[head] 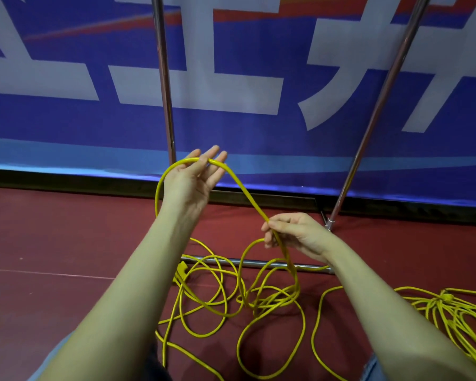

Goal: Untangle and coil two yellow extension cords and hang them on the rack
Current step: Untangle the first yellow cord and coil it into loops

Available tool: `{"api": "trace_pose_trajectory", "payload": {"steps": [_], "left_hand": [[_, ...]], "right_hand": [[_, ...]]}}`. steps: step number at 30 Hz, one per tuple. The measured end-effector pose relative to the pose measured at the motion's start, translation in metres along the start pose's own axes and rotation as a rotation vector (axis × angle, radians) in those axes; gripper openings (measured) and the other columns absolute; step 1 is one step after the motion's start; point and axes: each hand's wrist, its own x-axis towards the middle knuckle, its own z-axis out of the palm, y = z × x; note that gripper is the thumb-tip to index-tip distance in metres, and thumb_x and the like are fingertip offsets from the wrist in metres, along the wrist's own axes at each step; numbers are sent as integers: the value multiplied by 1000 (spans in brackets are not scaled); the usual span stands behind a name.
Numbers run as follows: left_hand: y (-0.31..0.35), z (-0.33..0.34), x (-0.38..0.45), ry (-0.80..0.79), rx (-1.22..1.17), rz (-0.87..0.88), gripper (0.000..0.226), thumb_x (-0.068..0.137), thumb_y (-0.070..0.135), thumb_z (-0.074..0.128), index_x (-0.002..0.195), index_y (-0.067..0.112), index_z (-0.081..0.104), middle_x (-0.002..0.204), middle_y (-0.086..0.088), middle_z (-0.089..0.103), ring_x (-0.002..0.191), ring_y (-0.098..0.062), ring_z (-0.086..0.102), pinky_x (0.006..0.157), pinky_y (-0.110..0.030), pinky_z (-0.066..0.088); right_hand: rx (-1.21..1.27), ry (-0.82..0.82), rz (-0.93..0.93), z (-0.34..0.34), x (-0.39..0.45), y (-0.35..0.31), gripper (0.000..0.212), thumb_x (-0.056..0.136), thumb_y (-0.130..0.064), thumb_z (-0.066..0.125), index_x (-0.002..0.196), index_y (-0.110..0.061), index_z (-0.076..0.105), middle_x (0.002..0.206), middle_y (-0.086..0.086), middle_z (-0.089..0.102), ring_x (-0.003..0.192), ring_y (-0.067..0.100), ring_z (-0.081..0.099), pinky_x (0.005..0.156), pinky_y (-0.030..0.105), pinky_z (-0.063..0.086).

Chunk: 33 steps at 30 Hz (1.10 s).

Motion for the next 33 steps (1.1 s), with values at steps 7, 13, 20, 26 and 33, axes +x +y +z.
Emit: {"api": "trace_pose_trajectory", "payload": {"steps": [7,13,20,26,33], "left_hand": [[-34,-8,-1,5,107,-247,16,97,6,46,112,4,48,111,-15,63,81,-20,69,77,-36,55],[-52,5,-19,-125,281,-277,12,101,3,35,103,5,46,91,-18,66,74,-19,70,64,-28,58],[-36,10,-15,-54,135,-171,22,101,2,35,121,-2,42,94,-21,65,87,-23,69,68,-34,59],[7,20,-7,-7,-25,7,21,102,4,33,116,-1,47,104,-23,61,87,-28,68,62,-29,59],[13,5,4,39,-13,-95,14,103,5,32,101,0,46,91,-20,64,88,-30,66,62,-31,60]], "right_hand": [[-77,69,56,4,-3,2,21,95,-11,49,82,-4,63,58,4,65,45,13,60,46,17,44],[3,107,-78,7,-4,-18,18,91,-11,51,82,-2,64,56,5,63,43,13,58,47,18,42],[72,-1,-101,10,6,-11,23,87,-23,59,87,0,62,68,7,67,64,16,65,68,21,50],[-116,8,24,-2,5,8,21,83,-25,59,78,-6,66,64,4,66,62,12,62,69,22,49],[12,37,19,4,7,18,26,82,-26,56,74,-2,60,50,2,48,43,13,41,50,24,35]]}}
